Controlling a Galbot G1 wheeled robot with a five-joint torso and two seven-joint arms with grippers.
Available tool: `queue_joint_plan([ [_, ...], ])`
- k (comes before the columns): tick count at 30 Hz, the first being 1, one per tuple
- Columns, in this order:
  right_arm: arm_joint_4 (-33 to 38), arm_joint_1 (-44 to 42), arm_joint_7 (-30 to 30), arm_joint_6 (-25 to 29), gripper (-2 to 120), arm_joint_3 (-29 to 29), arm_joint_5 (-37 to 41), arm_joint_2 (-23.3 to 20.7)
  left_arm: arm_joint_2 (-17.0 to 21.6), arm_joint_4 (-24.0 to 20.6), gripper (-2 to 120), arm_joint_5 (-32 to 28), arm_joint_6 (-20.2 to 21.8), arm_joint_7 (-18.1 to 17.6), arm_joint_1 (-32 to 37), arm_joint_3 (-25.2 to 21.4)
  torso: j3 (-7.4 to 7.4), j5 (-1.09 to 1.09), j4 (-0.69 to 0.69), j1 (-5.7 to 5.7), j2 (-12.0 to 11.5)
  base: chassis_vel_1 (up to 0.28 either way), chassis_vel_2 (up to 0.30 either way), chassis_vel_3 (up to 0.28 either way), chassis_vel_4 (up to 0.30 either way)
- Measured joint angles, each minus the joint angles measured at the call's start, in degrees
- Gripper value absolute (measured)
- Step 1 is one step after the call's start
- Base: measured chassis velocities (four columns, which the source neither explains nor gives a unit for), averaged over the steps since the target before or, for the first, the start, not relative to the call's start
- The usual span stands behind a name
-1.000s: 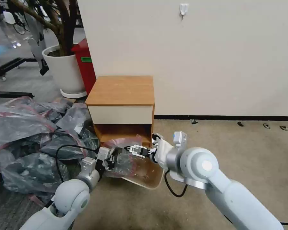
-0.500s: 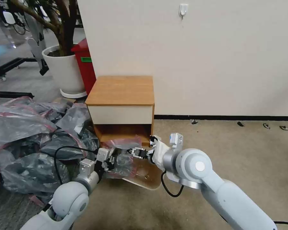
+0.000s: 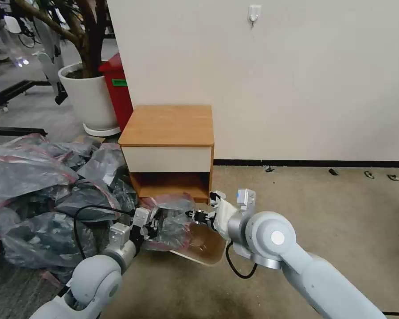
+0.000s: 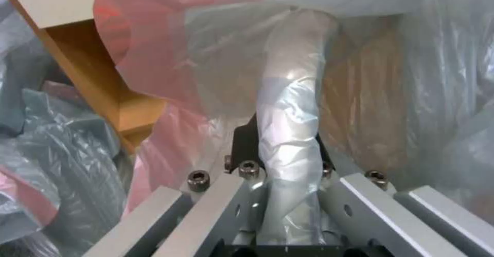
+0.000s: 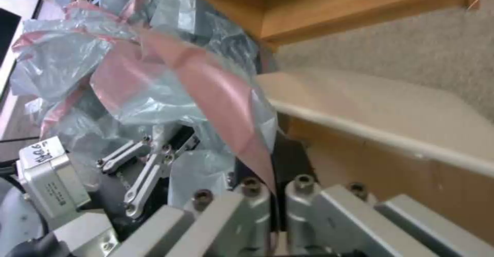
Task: Pick up the garbage bag from the table and place it over the trash can.
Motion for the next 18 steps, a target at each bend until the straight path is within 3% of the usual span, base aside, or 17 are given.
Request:
queue_joint_plan([
  [10,-1.1,1.7,-0.4,0.2,0,1.9,-0.7,-2.0,-0.1,0.4,3,0.7,-1.6,2.0,1.8,-1.2,0.00,0.00,0.00,0.00,0.0,0.000,0.000,0.000,0.000],
  [18,-6.2,2.7,-1.3,0.1,0,3.2,-1.9,-3.7,0.1,0.4,3,0.9,-3.9,6.0,3.2,-2.8,0.00,0.00,0.00,0.00,0.0,0.000,0.000,0.000,0.000],
])
